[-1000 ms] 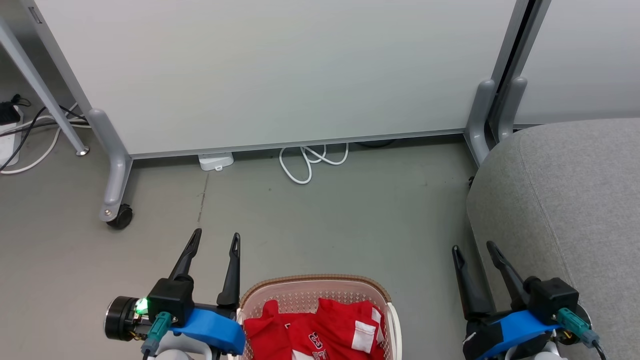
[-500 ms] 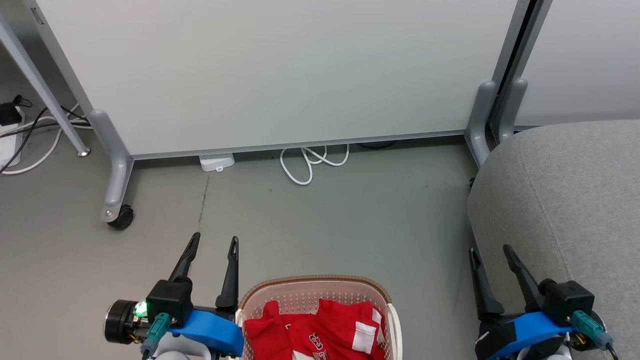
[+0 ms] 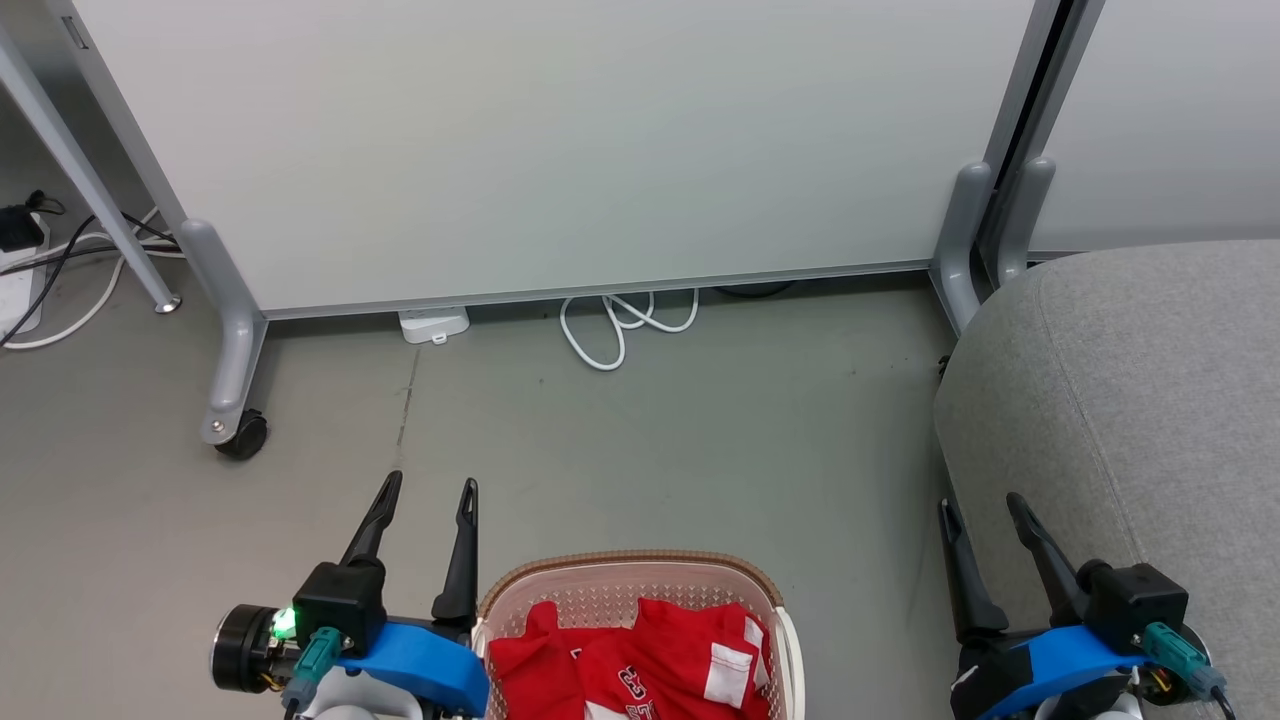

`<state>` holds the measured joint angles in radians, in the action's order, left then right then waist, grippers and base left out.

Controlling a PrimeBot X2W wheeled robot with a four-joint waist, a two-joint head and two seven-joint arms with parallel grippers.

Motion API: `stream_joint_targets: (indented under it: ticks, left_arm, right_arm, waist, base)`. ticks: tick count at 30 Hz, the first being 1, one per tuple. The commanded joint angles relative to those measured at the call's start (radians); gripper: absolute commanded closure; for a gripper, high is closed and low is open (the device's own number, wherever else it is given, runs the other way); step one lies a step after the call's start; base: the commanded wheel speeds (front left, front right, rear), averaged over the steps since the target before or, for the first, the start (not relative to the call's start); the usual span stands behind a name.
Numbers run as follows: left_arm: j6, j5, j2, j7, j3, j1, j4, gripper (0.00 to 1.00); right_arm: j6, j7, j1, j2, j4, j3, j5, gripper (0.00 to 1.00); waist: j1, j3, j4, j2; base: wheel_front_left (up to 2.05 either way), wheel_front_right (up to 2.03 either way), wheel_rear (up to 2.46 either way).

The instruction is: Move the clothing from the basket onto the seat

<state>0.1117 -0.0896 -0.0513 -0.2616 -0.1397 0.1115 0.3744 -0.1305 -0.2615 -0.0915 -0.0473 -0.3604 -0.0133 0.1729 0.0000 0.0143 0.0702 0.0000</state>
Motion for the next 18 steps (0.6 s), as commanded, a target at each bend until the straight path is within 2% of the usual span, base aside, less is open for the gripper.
stream_joint_targets:
  ticks: [1, 12, 18]
  left_arm:
    - [0.002, -0.007, 0.001, -0.005, 0.0, 0.017, 0.001, 0.0]
    - [0.009, 0.018, 0.001, -0.005, -0.021, 0.032, 0.036, 0.0]
    - [0.015, 0.035, -0.015, -0.005, -0.059, 0.078, 0.105, 0.0]
  right_arm:
    - [0.0, -0.006, 0.008, -0.006, -0.002, 0.003, 0.004, 0.0]
    - [0.0, -0.006, 0.001, -0.006, -0.01, -0.006, 0.006, 0.0]
    - [0.0, -0.006, -0.018, -0.006, -0.007, -0.018, 0.006, 0.0]
  waist:
    - [0.0, 0.0, 0.001, 0.0]
    - [0.0, 0.009, 0.0, 0.0]
    - [0.0, 0.044, -0.013, 0.0]
  base:
    - [0.0, 0.0, 0.0]
    - [0.0, 0.0, 0.0]
    - [0.0, 0.0, 0.0]
